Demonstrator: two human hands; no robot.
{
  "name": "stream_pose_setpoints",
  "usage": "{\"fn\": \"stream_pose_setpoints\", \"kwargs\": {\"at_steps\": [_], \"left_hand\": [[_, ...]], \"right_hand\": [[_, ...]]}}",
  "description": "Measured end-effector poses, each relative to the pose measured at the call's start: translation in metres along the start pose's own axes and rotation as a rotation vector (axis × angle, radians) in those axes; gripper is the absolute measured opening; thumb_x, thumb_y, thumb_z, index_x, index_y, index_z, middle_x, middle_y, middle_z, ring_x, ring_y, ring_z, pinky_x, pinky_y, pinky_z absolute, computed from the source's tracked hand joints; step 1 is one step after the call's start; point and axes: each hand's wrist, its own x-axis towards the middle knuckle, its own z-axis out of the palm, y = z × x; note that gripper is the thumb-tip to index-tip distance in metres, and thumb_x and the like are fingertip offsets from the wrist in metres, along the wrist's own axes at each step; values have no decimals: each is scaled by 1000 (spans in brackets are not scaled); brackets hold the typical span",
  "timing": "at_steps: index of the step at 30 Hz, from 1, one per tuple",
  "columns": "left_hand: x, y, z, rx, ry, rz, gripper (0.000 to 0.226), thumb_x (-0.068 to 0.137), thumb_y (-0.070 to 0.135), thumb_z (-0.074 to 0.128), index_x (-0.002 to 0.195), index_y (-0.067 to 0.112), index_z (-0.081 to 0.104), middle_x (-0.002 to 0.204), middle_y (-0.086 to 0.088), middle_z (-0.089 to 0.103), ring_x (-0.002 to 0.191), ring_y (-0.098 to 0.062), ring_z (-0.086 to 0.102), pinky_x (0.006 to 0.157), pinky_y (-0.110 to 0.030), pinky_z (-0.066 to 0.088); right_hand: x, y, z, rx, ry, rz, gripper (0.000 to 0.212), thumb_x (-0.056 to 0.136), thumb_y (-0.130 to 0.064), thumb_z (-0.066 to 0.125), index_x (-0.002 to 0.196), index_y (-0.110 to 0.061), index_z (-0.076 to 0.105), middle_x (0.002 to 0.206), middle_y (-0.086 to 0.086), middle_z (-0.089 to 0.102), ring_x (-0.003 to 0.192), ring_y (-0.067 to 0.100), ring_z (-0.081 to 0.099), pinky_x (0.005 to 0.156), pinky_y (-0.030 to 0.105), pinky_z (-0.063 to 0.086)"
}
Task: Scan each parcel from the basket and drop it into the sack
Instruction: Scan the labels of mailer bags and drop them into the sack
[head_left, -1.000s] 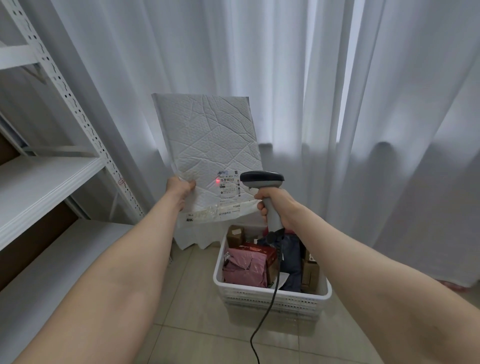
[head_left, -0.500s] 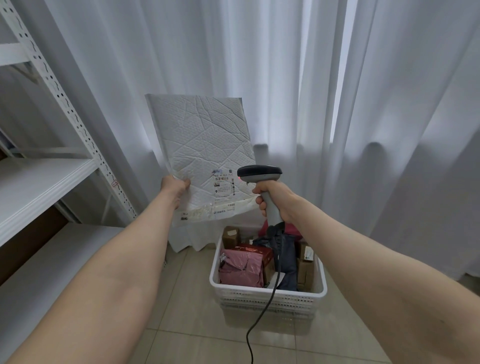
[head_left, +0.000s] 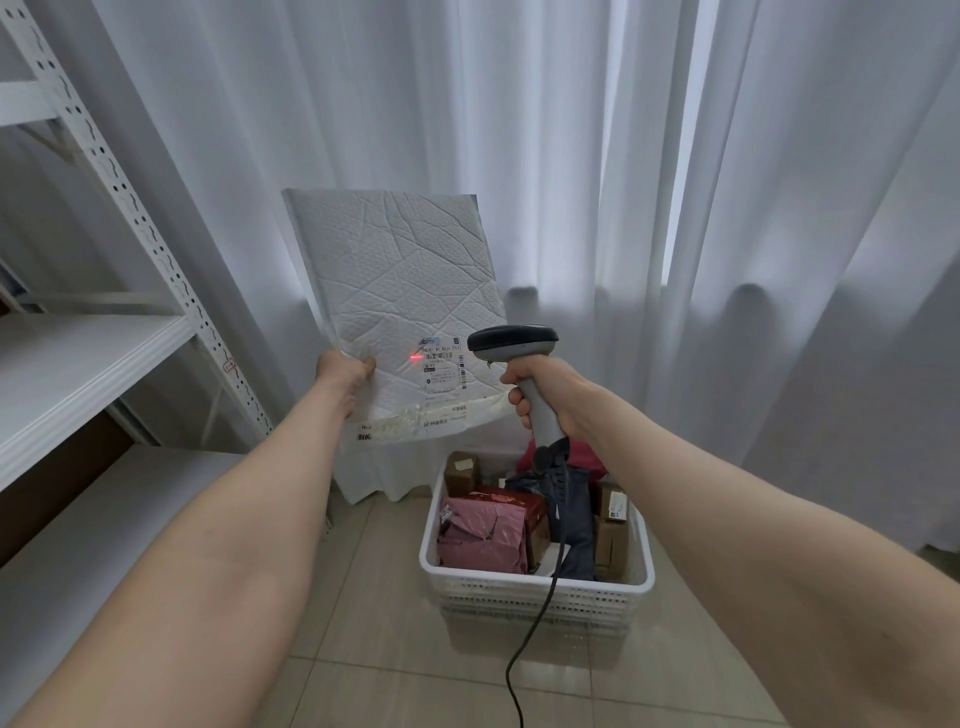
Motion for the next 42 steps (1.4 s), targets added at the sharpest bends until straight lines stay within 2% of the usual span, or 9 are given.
{"fn": "stream_pose_setpoints", "kwargs": {"at_steps": [18, 36, 42], "left_hand": [[4, 1, -9, 13, 8, 4, 37, 85, -1, 65, 121, -5, 58, 121, -19, 62, 111, -31, 60, 97, -37, 47], [-5, 9, -12, -4, 0, -34, 38, 85, -4, 63, 123, -3, 57, 124, -17, 61, 112, -30, 59, 95, -36, 47], [-14, 6, -29, -74, -113, -115, 39, 84, -7, 63, 122, -2, 58, 116, -13, 62, 104, -28, 60, 94, -41, 49]], "right_hand": [[4, -3, 2, 17, -10, 5, 7, 89, -9, 56, 96, -9, 55, 60, 4, 54, 44, 11, 44, 44, 21, 40], [1, -9, 2, 2, -21, 8, 4, 90, -10, 55, 94, -9, 56, 59, 3, 55, 45, 10, 45, 46, 21, 41], [14, 5, 11, 104, 72, 11, 7, 91, -9, 58, 98, -7, 59, 61, 7, 59, 47, 13, 48, 48, 24, 44]]}}
